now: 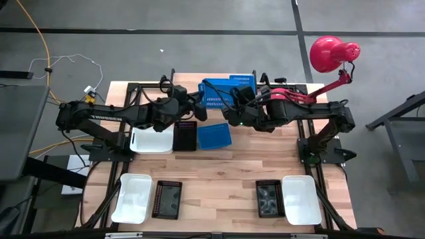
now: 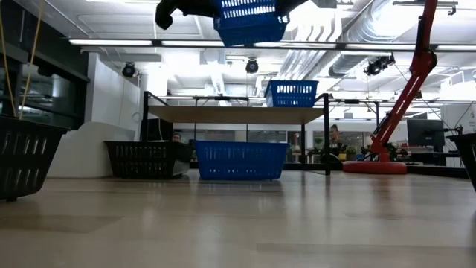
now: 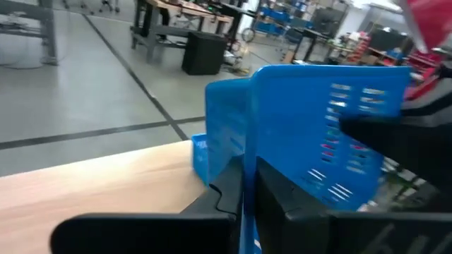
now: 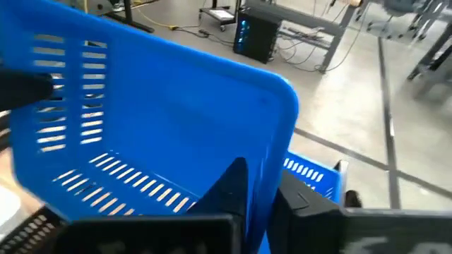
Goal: Stack baskets on shelf by color
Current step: Stack the bottom left blue bin on top of the other blue bin on the shelf
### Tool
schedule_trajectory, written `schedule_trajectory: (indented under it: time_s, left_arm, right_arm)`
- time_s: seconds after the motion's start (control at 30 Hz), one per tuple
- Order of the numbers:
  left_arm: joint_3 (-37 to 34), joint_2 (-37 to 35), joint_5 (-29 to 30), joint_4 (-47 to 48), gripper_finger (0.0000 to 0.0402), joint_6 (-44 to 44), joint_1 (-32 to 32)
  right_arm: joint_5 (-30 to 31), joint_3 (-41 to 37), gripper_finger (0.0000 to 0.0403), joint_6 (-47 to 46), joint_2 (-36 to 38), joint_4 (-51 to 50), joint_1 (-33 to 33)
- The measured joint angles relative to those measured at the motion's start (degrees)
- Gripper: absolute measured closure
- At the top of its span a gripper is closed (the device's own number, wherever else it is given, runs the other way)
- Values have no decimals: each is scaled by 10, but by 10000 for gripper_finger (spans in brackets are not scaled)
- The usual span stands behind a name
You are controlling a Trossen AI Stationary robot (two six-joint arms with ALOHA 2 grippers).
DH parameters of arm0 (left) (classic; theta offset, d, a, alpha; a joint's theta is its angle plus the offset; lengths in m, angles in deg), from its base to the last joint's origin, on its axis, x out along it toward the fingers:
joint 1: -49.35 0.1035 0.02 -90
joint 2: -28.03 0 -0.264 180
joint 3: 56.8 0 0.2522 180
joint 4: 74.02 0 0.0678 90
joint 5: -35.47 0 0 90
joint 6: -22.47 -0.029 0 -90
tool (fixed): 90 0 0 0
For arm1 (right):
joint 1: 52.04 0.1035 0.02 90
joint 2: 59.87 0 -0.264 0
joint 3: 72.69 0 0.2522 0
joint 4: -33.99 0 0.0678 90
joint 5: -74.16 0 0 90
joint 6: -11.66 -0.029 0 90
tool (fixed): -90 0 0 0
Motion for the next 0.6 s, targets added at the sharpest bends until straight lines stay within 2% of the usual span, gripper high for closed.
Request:
schedule_trajectory:
  time_s: [0.1,0.2,0.37,0.47,0.6]
  left_arm:
    - [0,0,-44,-17,373,-6,0]
    - [0,0,-112,-22,345,-18,0]
    - [0,-13,-226,-17,292,-16,0]
    - [0,-36,-303,-16,268,-3,1]
    - [0,-83,-406,-17,252,-20,1]
  right_arm:
    - [5,0,397,3,11,-32,-4]
    - [4,0,399,11,33,-69,-17]
    - [-8,0,402,123,87,-94,-54]
    - [-84,0,403,269,111,-92,-96]
    - [-223,0,403,476,121,-85,-163]
